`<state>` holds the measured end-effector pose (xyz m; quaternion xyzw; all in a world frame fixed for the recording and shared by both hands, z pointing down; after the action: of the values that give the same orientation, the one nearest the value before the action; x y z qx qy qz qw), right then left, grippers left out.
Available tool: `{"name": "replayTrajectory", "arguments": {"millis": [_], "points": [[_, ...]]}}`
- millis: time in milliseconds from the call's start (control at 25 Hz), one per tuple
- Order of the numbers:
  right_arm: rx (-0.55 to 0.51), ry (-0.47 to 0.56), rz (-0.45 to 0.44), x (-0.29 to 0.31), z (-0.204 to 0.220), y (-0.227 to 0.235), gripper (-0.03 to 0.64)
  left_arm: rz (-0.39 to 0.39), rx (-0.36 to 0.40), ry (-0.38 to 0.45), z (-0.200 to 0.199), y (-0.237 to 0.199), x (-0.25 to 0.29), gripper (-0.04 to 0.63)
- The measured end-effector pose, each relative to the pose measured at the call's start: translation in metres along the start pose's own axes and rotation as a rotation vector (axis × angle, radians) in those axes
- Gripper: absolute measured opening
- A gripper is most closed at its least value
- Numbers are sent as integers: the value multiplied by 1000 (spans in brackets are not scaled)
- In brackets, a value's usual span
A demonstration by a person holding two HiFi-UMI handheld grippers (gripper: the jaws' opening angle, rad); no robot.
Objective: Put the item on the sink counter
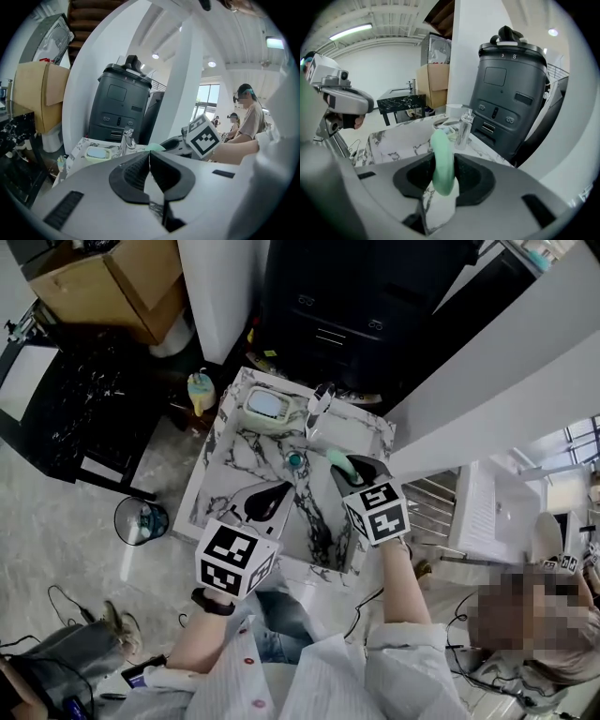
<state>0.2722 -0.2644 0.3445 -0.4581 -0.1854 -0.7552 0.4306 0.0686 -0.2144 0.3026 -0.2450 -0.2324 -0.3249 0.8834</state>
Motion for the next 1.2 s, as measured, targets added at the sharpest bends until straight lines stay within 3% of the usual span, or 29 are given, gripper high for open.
{"name": "replayTrajectory", "arguments": {"millis": [320,880,1200], "points": [[25,95,20,-50,17,-65,130,-24,26,33,32,10,-56,17],[54,184,16,-132,75,-241,130,-104,-33,57,163,47,-217,17],[98,223,10,-173,110,-313,130,-110,-14,96,203,76,-279,17]]}}
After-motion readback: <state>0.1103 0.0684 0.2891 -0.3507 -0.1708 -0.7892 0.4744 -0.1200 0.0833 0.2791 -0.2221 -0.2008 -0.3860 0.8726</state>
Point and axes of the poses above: the fingertips, and each gripper's own axes: x forward along the fingers, y to its right, z out of its underside, the point moved 9 cm from there along -x, backward along the fingers, and after that the axes turned 15 degrees about -y, right-handed, at the moved point
